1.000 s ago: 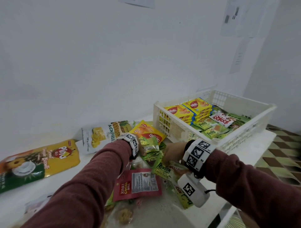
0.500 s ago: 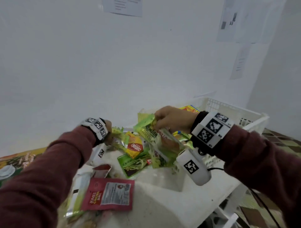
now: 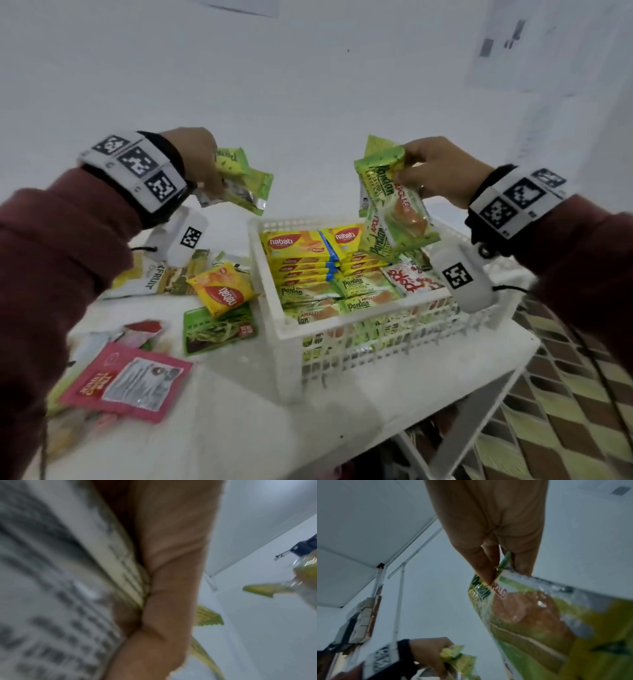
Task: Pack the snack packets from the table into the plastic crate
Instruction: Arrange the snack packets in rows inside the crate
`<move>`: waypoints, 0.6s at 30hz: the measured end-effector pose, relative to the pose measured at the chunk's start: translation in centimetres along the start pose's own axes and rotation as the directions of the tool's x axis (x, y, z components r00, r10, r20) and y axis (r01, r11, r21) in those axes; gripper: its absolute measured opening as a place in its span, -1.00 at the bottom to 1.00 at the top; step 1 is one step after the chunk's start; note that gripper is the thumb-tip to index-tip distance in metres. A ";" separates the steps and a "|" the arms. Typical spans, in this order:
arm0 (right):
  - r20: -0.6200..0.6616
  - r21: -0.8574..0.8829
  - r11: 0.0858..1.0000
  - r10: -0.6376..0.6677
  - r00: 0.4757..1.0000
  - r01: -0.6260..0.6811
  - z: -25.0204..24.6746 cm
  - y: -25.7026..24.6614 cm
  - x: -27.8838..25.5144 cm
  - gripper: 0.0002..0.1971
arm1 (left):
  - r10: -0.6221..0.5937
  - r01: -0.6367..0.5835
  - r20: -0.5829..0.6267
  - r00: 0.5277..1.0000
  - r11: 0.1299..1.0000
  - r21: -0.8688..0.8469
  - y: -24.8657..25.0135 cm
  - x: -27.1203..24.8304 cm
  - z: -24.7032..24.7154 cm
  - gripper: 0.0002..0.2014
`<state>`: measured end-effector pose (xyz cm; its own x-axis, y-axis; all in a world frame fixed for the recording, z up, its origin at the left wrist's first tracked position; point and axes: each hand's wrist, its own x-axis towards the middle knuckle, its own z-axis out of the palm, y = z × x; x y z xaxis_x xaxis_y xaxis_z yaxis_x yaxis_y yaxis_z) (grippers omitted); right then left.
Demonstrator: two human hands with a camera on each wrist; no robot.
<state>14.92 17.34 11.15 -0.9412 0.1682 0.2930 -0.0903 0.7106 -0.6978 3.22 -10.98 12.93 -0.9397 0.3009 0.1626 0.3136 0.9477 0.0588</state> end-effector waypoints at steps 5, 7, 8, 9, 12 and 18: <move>0.054 -0.439 0.898 -0.022 0.998 0.044 -2.2 4.7 1.5 -0.92 | 0.112 -0.119 -0.050 0.993 0.974 -0.192 8.4 -0.2 0.4 -0.71; 0.098 -0.541 0.840 0.010 0.995 0.045 -2.7 6.5 2.4 -0.85 | 0.163 -0.169 -0.046 0.986 0.953 -0.250 12.1 0.5 1.2 -0.66; 0.117 -0.571 0.820 0.042 0.992 0.033 -2.9 7.4 3.0 -0.77 | 0.189 -0.190 -0.029 0.982 0.944 -0.271 13.7 0.8 1.8 -0.66; 0.122 -0.593 0.805 0.089 0.989 0.001 -3.0 8.2 3.5 -0.69 | 0.212 -0.204 -0.005 0.977 0.933 -0.296 15.2 1.3 2.5 -0.67; 0.131 -0.632 0.773 0.176 0.976 -0.055 -3.7 10.8 5.1 -0.68 | 0.252 -0.220 0.050 0.966 0.914 -0.341 19.4 3.5 5.2 -0.75; 0.246 -0.676 0.734 0.310 0.918 -0.067 -4.3 14.2 7.9 -0.61 | 0.296 -0.190 0.196 0.935 0.883 -0.429 25.4 6.8 11.0 -0.57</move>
<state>7.60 31.72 6.36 -0.9725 0.2064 -0.1078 0.2163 0.9721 -0.0903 3.27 16.29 4.72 -0.8122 0.5829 -0.0237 0.5141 0.7344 0.4432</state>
